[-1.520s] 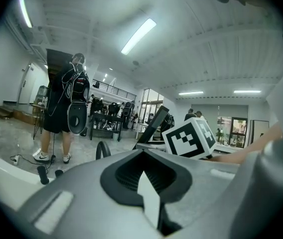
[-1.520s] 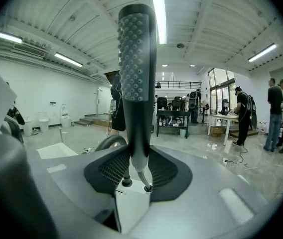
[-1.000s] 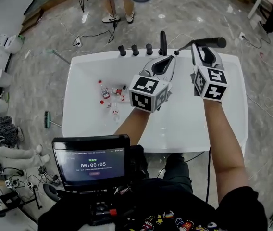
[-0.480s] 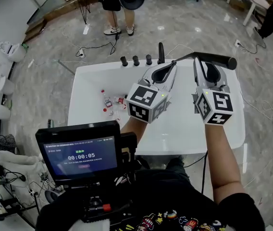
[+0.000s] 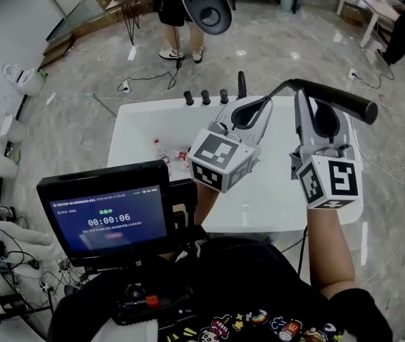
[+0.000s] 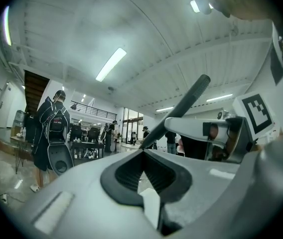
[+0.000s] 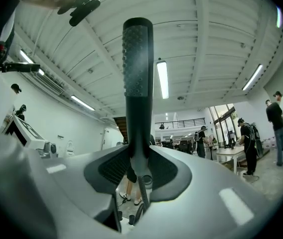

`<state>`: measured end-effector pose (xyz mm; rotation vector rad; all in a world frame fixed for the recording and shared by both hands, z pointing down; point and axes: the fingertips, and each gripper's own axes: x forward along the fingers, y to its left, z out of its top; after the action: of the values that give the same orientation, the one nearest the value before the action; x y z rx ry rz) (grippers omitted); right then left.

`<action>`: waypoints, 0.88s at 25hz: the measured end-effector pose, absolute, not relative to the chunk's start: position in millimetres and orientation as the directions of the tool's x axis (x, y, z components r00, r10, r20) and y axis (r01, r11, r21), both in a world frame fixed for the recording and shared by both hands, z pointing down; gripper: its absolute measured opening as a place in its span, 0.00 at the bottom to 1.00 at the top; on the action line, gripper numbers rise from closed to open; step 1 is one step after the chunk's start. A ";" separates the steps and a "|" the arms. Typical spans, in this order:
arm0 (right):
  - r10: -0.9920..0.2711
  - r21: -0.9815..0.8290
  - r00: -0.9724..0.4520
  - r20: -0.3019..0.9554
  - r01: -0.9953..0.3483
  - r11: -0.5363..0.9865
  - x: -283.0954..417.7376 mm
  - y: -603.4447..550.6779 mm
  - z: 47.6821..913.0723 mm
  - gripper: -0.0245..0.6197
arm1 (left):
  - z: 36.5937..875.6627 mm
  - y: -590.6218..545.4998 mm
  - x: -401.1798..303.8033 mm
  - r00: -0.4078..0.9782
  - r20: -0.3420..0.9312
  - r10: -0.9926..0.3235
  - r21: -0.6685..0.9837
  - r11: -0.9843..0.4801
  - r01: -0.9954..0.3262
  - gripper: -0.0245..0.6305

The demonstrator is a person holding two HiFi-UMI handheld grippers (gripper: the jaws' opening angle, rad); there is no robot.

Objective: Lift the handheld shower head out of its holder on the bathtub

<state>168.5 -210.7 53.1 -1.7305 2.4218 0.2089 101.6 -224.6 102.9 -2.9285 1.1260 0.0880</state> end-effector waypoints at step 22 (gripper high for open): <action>-0.918 0.077 -0.337 -0.209 -0.941 0.328 160.8 -213.3 51.5 0.26 | 101.1 -231.4 94.3 0.731 -0.061 -0.680 0.028 -0.733 -0.680 0.04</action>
<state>160.8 -213.3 51.5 -1.7283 2.4539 0.2790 94.3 -231.4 101.1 -2.9257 1.1495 0.1061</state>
